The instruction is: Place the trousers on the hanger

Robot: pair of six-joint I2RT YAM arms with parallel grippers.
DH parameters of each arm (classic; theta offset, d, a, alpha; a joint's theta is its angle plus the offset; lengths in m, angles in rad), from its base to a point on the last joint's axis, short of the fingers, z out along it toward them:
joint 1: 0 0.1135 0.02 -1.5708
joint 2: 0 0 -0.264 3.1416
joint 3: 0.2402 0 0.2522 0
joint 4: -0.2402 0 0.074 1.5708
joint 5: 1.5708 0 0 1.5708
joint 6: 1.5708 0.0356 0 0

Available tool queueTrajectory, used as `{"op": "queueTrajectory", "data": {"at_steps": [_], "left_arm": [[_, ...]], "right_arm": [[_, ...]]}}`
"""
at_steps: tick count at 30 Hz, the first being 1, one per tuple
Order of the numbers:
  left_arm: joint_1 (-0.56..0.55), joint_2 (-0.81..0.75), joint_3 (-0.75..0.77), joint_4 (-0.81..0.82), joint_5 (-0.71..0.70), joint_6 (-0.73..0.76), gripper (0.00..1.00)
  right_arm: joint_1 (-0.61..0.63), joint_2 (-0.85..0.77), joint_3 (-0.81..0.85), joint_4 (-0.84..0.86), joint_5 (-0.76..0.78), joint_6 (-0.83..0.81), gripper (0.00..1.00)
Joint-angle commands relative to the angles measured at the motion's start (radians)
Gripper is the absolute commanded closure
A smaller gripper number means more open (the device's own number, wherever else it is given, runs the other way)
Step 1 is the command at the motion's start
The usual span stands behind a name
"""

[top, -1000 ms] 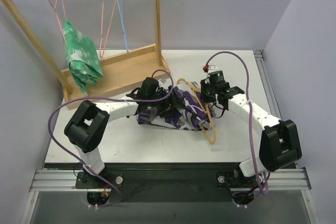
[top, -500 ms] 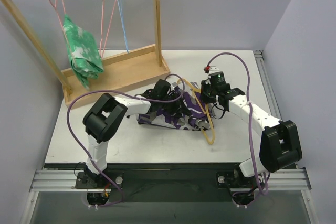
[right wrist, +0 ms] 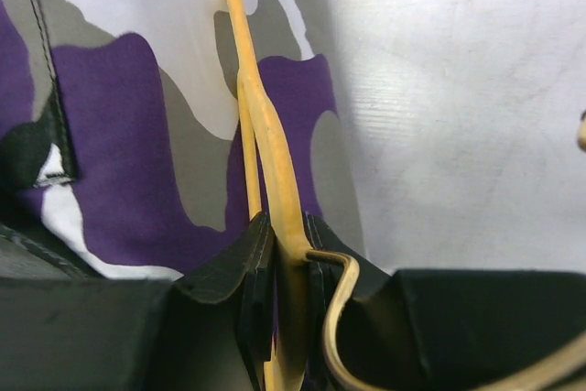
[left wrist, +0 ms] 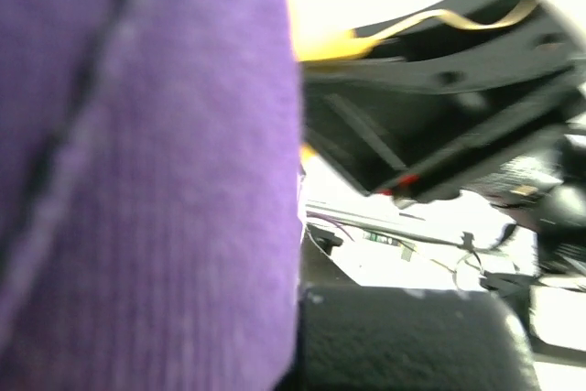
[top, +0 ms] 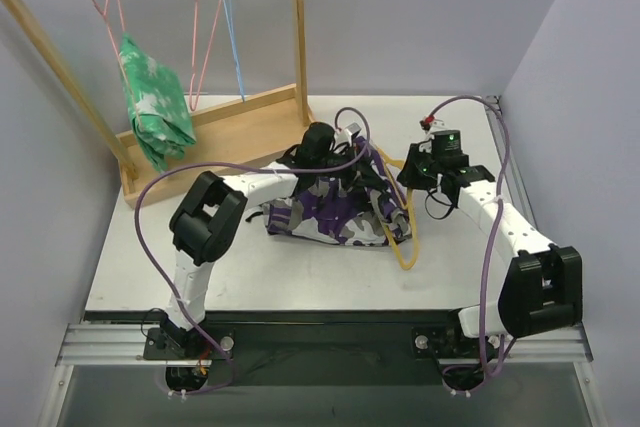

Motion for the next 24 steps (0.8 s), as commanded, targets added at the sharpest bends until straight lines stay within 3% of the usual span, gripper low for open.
{"op": "queueTrajectory", "data": {"at_steps": [1,5,9,16,24], "left_arm": [[0.009,-0.007,0.262,0.207,0.093,-0.013,1.0],[0.009,0.08,0.433,0.41,0.11,-0.232,1.0],[0.005,0.123,0.489,0.571,0.093,-0.381,1.0],[0.021,0.081,0.507,0.479,0.121,-0.288,1.0],[0.038,0.053,0.483,0.55,0.136,-0.315,1.0]], "right_arm": [[-0.048,-0.05,-0.003,-0.114,0.004,-0.011,1.0],[-0.074,-0.056,-0.005,-0.12,0.005,-0.008,1.0],[-0.097,-0.047,0.0,-0.12,0.014,-0.012,1.0],[-0.114,0.003,0.026,-0.143,0.068,0.012,1.0],[-0.111,0.122,0.075,-0.168,0.111,0.025,1.0]]}}
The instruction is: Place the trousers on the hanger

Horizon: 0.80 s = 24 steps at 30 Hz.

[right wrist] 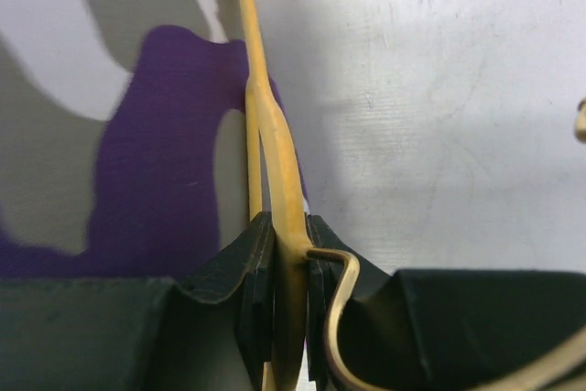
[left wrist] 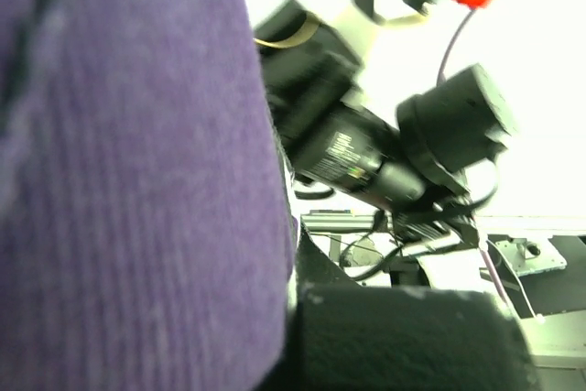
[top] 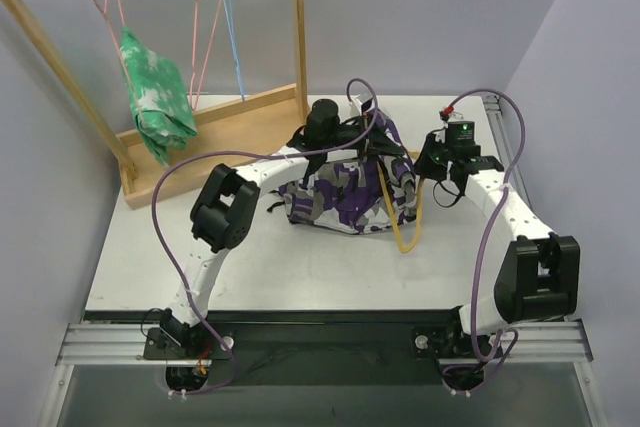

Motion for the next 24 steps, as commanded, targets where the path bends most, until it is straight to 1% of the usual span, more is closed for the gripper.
{"op": "queueTrajectory", "data": {"at_steps": [1,9,14,21,24], "left_arm": [[0.017,-0.151,0.106,0.339,0.017,-0.032,1.0],[0.069,-0.22,-0.018,0.374,0.042,-0.027,1.0],[0.121,-0.259,-0.115,0.403,0.12,-0.033,1.0],[0.185,-0.291,-0.216,0.372,0.244,-0.003,1.0],[0.216,-0.306,-0.29,0.372,0.278,0.013,1.0]], "right_arm": [[0.0,0.086,0.008,-0.157,0.085,-0.019,1.0],[-0.002,0.11,0.016,-0.149,0.088,-0.025,1.0],[-0.013,0.106,-0.024,-0.146,0.112,-0.038,1.0],[-0.056,0.098,-0.056,-0.14,0.114,-0.051,1.0],[-0.068,0.095,-0.053,-0.14,0.111,-0.058,1.0]]}}
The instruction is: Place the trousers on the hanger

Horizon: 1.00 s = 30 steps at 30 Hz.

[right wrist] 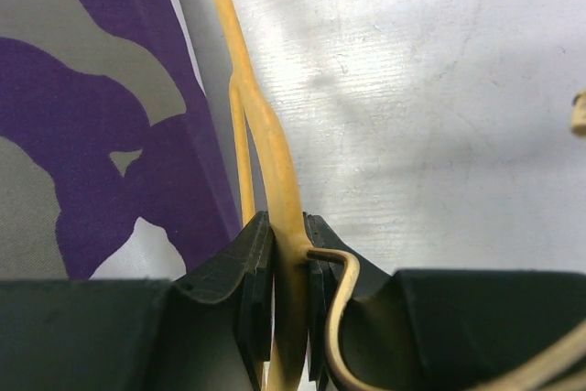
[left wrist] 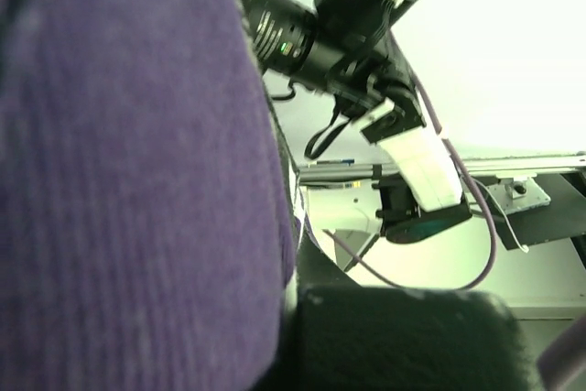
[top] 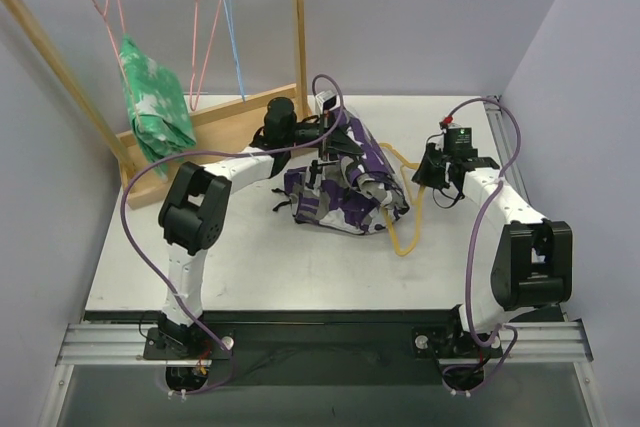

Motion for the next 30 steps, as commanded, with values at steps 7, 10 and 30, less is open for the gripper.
{"op": "queueTrajectory", "data": {"at_steps": [7,10,30], "left_arm": [[0.132,-0.129,-0.168,0.261,0.17,0.051,1.0],[0.178,-0.108,-0.218,0.246,0.196,0.101,1.0],[0.175,-0.06,-0.092,-1.067,-0.408,1.186,1.0]], "right_arm": [[-0.06,-0.037,-0.031,-0.13,0.1,-0.084,1.0],[-0.11,-0.068,-0.027,-0.133,0.081,-0.093,1.0],[-0.146,-0.227,0.125,-0.193,-0.051,-0.067,1.0]]}}
